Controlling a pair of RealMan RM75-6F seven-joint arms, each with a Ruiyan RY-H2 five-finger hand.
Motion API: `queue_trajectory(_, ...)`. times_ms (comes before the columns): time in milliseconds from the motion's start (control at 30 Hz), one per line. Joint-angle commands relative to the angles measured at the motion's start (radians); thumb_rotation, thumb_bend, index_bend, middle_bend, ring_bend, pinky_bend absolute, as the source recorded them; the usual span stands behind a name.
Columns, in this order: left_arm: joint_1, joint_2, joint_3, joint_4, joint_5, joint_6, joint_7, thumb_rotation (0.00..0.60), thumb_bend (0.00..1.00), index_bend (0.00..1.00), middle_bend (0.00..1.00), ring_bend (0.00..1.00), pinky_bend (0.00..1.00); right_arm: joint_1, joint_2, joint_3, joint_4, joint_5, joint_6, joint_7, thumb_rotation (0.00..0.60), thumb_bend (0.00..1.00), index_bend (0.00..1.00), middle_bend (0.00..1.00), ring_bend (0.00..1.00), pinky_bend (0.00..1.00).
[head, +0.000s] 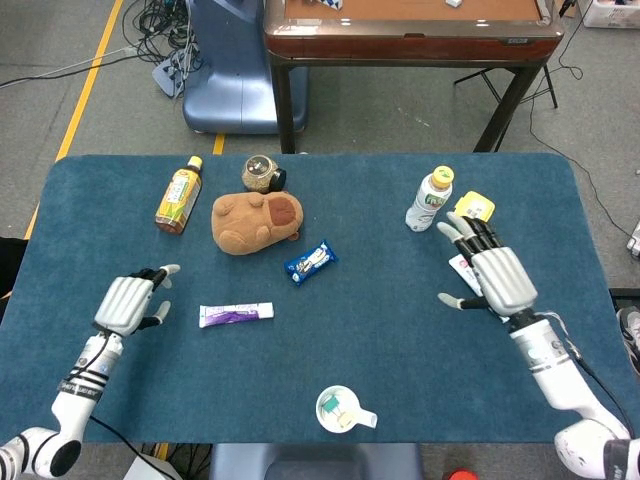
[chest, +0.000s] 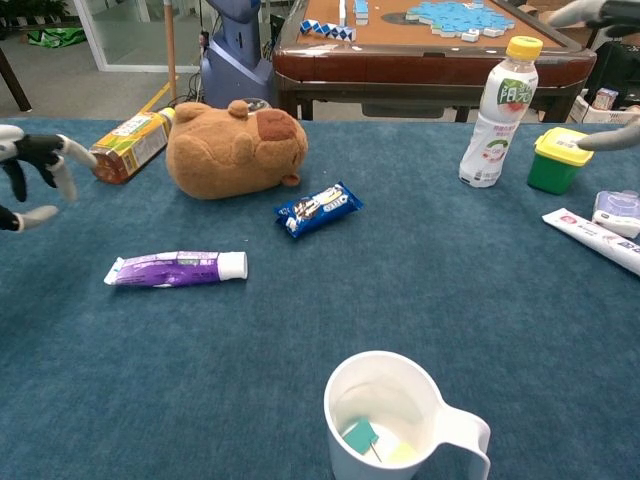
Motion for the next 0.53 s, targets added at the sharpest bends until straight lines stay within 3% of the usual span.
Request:
queue_trajectory(33,0.084,0.039,0.011,-0.039,-0.008,0.109,0.035,0.600,0.40,0.23,0.38,0.29,0.40,-0.108,0.013,-0.045,0.002,0.025,0.112,-0.098,0.600,0.09,0.00,0.05,0.00,0.03)
queue_trajectory(300,0.222,0.074,0.060,-0.102,0.046,0.287,0.098,0.600,0.40,0.29,0.38,0.29,0.39,-0.262,-0.001,-0.097,0.009,0.029,0.251,-0.144,0.600,0.13,0.01,0.12,0.00,0.04)
queue_trajectory(533,0.307,0.071,0.086,-0.121,0.106,0.399,0.129,0.600,0.40,0.31,0.38,0.29,0.38,-0.333,-0.005,-0.117,0.005,0.017,0.290,-0.139,0.600,0.14,0.06,0.14,0.01,0.04)
